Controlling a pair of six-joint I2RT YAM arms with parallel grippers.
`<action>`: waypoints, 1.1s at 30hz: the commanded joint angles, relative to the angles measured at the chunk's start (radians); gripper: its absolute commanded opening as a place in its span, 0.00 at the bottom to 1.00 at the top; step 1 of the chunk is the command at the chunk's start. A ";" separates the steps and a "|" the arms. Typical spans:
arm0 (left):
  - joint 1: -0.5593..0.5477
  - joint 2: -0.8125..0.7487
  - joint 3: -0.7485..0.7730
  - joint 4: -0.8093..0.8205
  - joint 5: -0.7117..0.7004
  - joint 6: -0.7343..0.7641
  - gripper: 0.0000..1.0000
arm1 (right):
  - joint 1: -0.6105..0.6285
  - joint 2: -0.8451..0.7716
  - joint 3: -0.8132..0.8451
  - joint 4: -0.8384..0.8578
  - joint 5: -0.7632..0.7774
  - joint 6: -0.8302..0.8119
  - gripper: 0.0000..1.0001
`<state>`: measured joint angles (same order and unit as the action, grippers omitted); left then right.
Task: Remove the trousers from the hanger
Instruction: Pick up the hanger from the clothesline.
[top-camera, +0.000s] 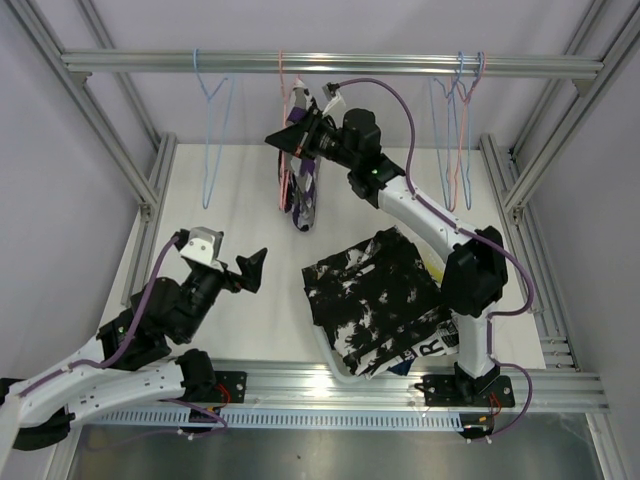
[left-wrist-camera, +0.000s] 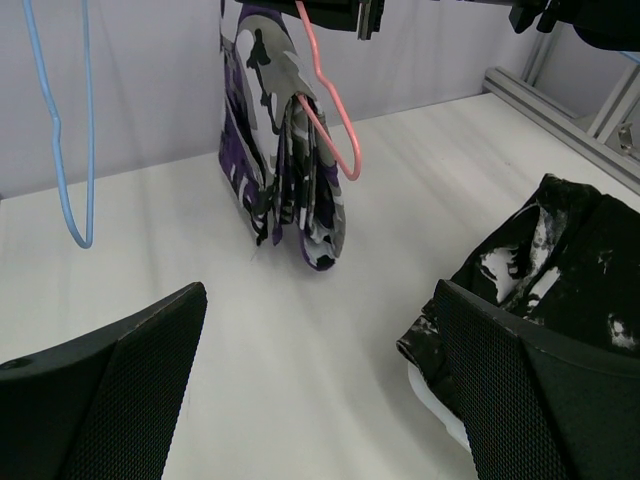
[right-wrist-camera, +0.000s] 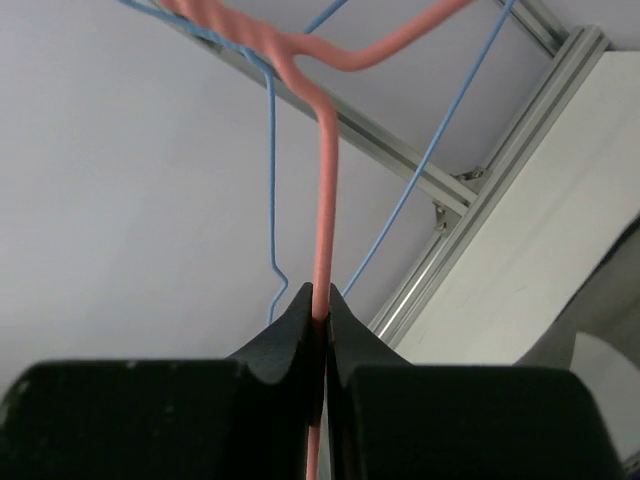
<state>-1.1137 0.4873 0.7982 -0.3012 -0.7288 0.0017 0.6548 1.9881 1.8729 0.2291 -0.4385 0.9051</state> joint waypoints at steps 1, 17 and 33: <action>0.008 -0.009 0.004 0.016 0.009 0.014 0.99 | 0.003 -0.006 0.020 0.116 -0.034 0.018 0.03; 0.009 -0.019 0.006 0.014 -0.001 0.014 0.99 | 0.016 -0.043 0.301 -0.143 0.001 -0.078 0.00; 0.008 -0.018 0.003 0.017 -0.008 0.015 0.99 | 0.003 0.009 0.545 -0.264 0.030 -0.080 0.00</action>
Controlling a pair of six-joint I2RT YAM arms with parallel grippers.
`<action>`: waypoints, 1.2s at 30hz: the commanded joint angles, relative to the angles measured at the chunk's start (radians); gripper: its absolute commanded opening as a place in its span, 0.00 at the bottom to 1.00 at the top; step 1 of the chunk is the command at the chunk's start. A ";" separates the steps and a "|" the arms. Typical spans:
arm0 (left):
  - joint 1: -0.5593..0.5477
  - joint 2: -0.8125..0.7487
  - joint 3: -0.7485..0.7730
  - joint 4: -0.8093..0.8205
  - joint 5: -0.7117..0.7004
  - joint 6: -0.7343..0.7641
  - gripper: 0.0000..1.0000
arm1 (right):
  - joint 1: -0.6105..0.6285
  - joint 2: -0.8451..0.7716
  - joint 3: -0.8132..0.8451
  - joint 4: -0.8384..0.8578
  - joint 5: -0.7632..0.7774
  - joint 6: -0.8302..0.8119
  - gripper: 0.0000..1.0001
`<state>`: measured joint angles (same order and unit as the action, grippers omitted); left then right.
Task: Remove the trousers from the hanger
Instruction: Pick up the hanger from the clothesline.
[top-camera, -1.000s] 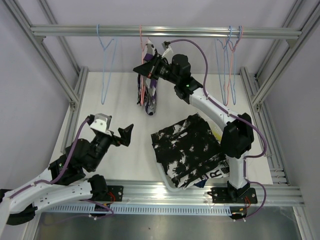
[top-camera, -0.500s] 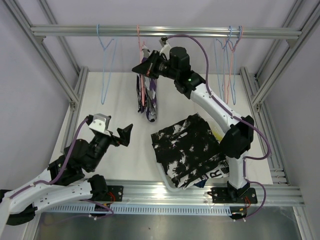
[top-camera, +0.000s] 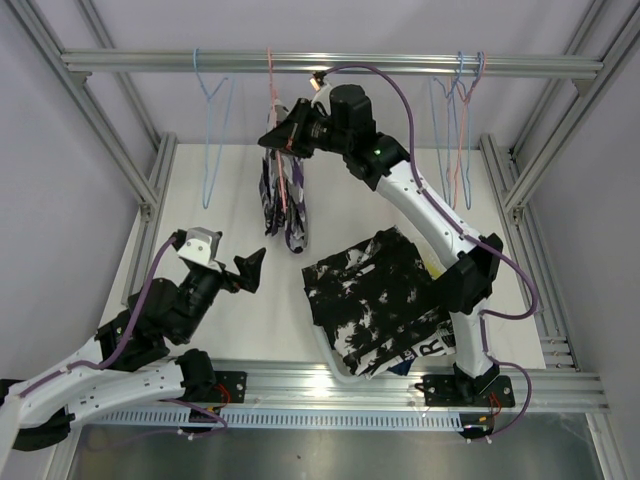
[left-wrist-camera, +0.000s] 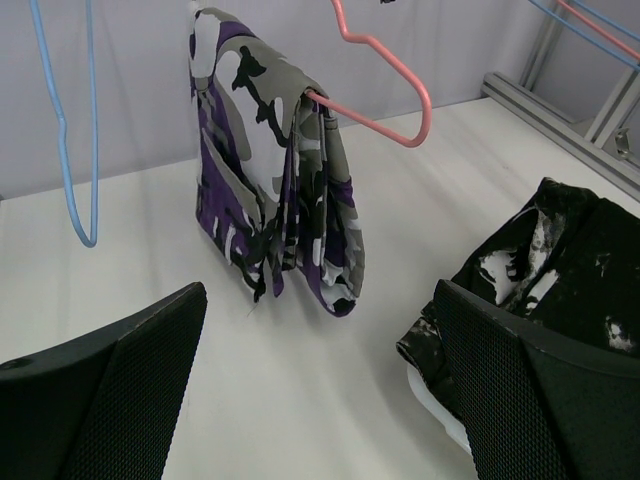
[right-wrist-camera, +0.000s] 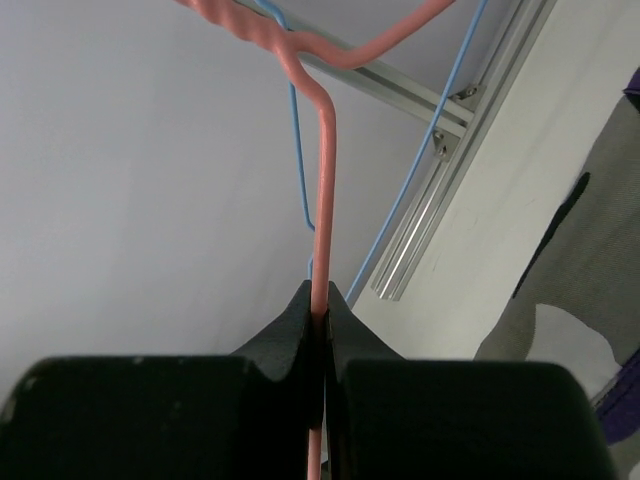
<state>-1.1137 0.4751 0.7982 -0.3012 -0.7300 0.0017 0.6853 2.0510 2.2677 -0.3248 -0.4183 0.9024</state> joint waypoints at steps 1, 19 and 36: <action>0.008 -0.007 0.004 0.016 -0.008 0.015 0.99 | -0.027 -0.057 0.153 0.285 0.010 -0.077 0.00; 0.009 0.007 -0.001 0.019 -0.008 0.018 0.99 | -0.087 -0.147 0.224 0.184 0.012 -0.114 0.00; 0.008 0.022 -0.004 0.022 -0.026 0.027 0.99 | -0.112 -0.293 0.078 0.239 0.153 -0.241 0.00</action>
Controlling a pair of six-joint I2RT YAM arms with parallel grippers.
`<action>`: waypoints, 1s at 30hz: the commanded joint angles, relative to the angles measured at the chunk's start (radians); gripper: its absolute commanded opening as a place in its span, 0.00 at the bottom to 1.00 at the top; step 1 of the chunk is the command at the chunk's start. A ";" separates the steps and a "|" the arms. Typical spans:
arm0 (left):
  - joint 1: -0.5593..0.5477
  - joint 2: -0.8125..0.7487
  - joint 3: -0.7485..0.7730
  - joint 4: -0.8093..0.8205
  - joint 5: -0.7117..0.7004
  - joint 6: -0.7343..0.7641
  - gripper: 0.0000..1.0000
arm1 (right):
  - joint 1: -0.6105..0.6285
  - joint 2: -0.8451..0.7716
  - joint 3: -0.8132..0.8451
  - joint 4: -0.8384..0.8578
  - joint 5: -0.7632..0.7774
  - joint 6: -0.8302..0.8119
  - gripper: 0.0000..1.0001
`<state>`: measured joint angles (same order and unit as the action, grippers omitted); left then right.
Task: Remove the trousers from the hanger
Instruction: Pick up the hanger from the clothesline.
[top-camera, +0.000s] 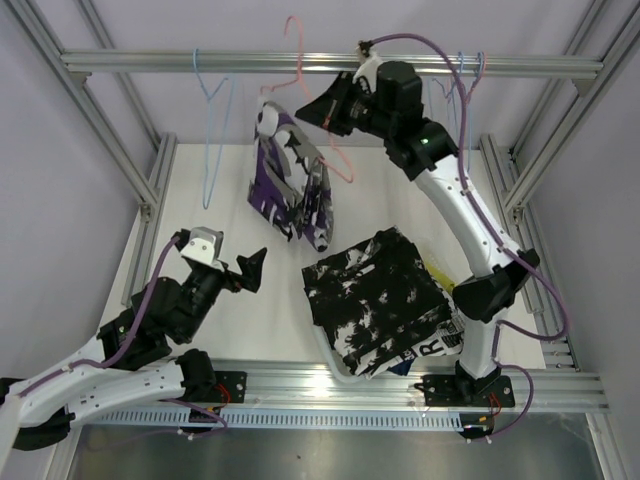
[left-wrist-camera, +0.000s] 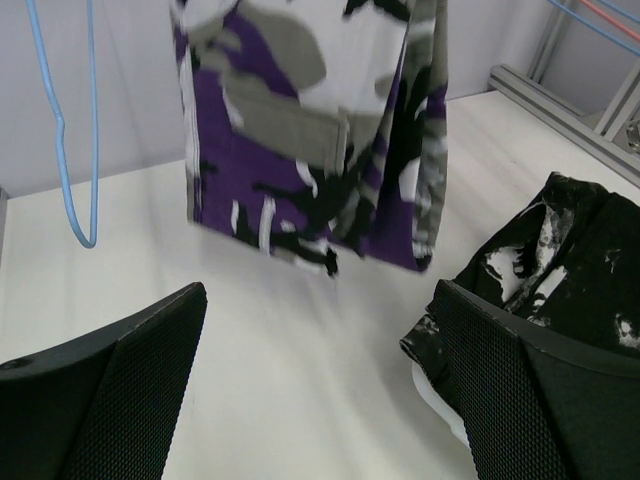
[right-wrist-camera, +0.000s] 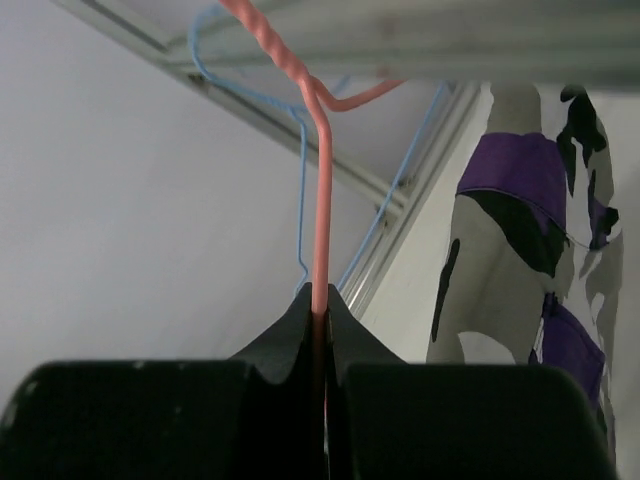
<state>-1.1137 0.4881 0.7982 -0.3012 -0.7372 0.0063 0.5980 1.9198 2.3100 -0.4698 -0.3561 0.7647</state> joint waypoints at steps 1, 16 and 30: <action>0.008 0.009 -0.004 0.024 -0.018 0.023 0.99 | -0.024 -0.154 0.045 0.379 0.097 -0.125 0.00; 0.008 0.012 -0.002 0.024 -0.017 0.031 0.99 | 0.046 -0.237 -0.033 0.277 0.236 -0.286 0.00; -0.001 0.064 0.010 0.020 -0.053 0.024 0.99 | 0.284 -0.488 -0.185 0.024 0.813 -0.453 0.00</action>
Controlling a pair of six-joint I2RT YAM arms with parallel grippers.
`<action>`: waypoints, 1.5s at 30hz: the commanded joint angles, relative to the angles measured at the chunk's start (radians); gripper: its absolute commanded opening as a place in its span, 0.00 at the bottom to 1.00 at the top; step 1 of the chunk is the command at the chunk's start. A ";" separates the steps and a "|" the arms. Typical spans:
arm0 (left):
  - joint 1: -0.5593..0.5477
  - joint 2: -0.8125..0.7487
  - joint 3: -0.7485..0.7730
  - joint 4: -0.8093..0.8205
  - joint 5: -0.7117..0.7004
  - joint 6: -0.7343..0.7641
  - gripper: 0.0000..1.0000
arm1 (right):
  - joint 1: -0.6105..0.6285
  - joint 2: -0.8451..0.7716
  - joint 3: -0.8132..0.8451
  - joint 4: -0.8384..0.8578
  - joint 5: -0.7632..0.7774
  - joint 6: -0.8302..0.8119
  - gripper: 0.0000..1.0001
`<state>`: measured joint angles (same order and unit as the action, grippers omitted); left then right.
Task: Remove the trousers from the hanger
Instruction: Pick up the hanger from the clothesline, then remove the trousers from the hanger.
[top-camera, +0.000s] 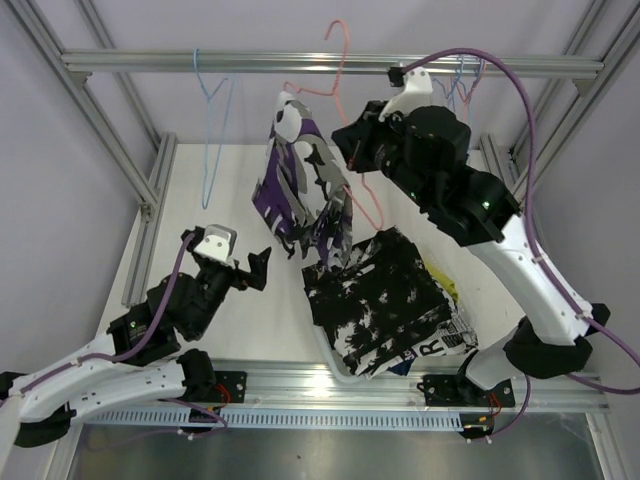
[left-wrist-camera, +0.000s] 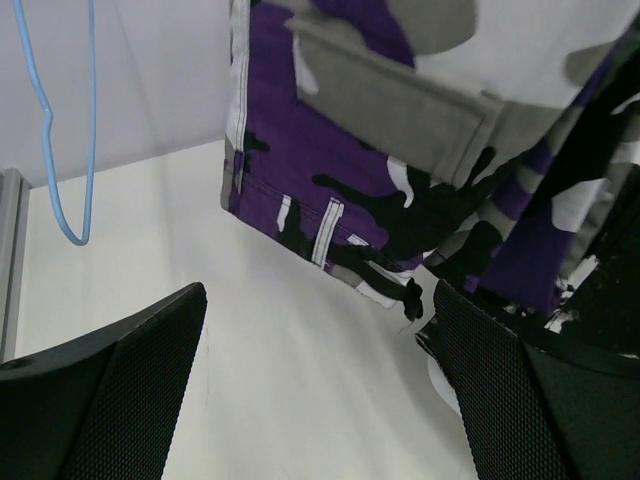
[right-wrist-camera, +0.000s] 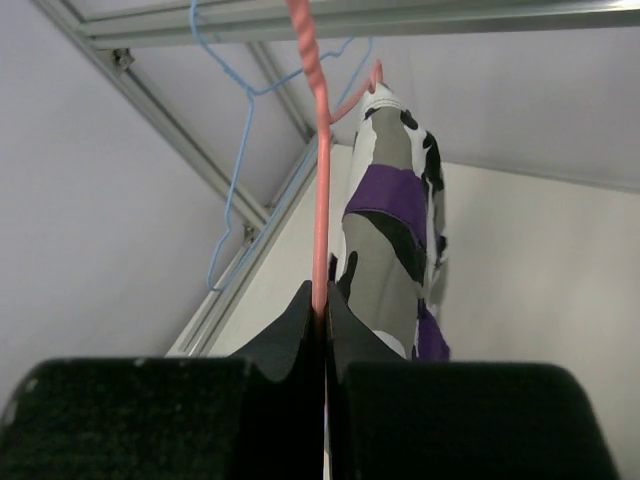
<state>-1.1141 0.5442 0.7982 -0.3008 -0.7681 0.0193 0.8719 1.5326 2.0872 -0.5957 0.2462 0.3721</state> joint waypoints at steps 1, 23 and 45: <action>-0.006 0.008 0.013 0.022 -0.034 0.008 0.99 | 0.030 -0.112 0.028 0.140 0.237 -0.067 0.00; -0.412 0.353 0.148 0.080 -0.422 -0.101 0.99 | 0.081 -0.479 -0.624 0.145 0.472 0.062 0.00; -0.380 0.628 -0.033 1.013 -0.021 0.337 0.99 | 0.082 -0.529 -0.685 0.116 0.433 0.131 0.00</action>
<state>-1.5154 1.1648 0.7486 0.6079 -0.8787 0.3344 0.9451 1.0477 1.3926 -0.5629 0.6735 0.4786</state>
